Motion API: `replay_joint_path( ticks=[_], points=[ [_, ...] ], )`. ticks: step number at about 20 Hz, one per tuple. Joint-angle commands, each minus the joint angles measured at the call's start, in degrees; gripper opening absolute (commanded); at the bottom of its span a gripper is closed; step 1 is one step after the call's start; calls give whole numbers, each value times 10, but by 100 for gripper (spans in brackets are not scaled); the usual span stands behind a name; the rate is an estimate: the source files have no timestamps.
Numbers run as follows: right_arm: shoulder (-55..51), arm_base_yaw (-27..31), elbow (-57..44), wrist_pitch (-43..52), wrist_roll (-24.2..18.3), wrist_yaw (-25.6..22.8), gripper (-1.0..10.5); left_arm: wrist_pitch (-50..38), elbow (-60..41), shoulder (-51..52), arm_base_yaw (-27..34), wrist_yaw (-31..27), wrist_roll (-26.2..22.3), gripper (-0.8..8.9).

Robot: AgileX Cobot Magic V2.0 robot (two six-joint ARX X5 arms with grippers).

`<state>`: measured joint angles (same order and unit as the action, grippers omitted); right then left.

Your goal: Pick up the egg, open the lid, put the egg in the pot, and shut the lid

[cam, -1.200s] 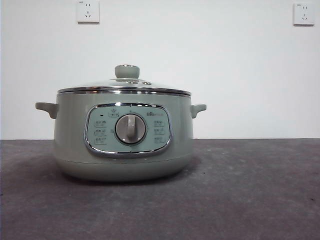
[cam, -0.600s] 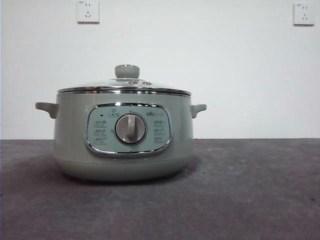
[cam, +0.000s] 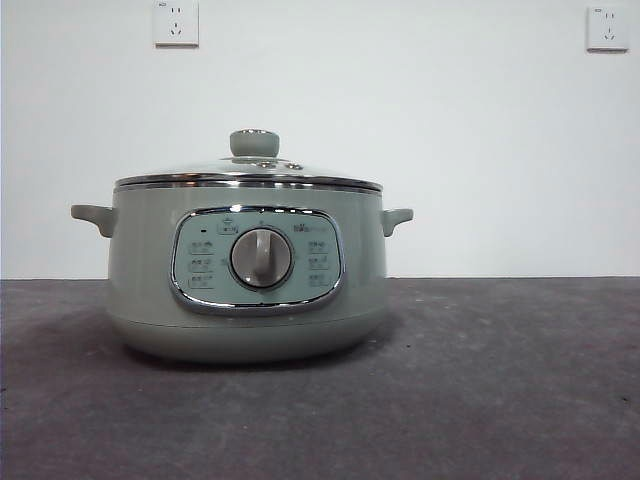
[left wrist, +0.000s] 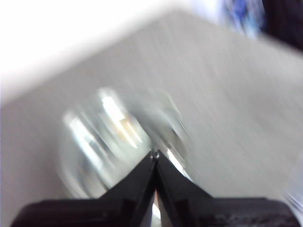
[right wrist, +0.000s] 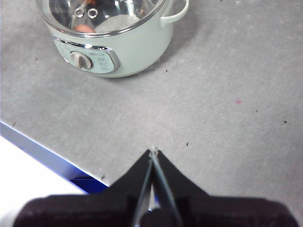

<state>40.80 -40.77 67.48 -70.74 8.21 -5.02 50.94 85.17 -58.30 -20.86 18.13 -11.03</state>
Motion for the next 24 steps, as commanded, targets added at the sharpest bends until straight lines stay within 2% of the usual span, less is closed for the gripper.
replay_joint_path(
  ticks=[1,3,8,10,14,20,24],
  points=[
    [-1,0,-3,1,6,-2,2,-106,-52,53,39,25,-41,-4],
    [-1,0,-3,1,6,-2,2,-197,-143,115,90,48,-41,-4],
    [-1,0,-3,1,6,-2,2,-338,-430,278,201,27,-41,-4],
    [-1,0,-3,1,6,-2,2,-380,-536,332,219,-3,-37,-4],
    [-1,0,-3,1,6,-2,2,-437,-694,431,232,-7,5,-4],
    [-1,0,-3,0,6,-2,2,-430,-806,535,232,-60,36,-4],
    [-1,0,-3,0,6,-2,2,-411,-838,581,232,-60,47,-4]
  ],
)
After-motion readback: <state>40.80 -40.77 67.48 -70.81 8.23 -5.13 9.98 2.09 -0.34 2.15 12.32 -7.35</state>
